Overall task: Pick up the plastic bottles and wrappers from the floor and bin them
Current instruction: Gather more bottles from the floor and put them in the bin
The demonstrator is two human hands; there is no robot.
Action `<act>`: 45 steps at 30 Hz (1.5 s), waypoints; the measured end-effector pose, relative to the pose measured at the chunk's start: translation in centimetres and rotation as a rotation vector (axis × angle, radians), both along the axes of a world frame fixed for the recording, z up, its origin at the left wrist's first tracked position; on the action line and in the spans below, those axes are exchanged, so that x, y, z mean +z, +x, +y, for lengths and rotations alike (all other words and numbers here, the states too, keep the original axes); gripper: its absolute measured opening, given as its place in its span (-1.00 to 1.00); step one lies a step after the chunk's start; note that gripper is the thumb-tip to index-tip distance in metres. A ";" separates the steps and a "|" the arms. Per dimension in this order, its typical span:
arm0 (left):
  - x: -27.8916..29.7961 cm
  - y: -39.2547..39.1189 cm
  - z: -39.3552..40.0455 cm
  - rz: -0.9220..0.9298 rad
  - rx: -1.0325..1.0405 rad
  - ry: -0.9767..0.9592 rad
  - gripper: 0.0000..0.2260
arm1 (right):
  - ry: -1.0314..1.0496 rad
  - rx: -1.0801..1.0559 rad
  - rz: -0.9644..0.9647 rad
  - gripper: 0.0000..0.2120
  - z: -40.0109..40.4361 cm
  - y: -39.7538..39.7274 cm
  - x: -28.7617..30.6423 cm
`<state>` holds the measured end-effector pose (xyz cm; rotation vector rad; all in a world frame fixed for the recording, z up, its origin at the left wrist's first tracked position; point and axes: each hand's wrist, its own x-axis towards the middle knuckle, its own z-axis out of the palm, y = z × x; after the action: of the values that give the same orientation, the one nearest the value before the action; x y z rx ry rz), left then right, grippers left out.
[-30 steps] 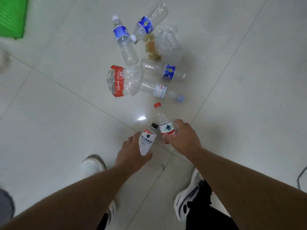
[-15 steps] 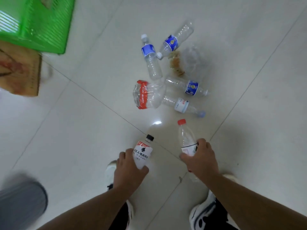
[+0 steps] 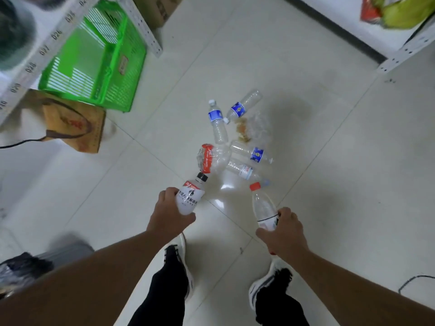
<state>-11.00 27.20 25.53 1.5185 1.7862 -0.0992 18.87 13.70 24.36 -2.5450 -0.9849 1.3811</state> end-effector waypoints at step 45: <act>-10.5 3.4 10.2 0.119 0.322 -0.068 -0.18 | 0.136 0.277 -0.066 -0.25 26.3 9.8 -5.3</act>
<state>-7.57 37.35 15.02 1.1821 2.0776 -0.0913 28.71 40.04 19.08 -2.4398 -1.4368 1.2438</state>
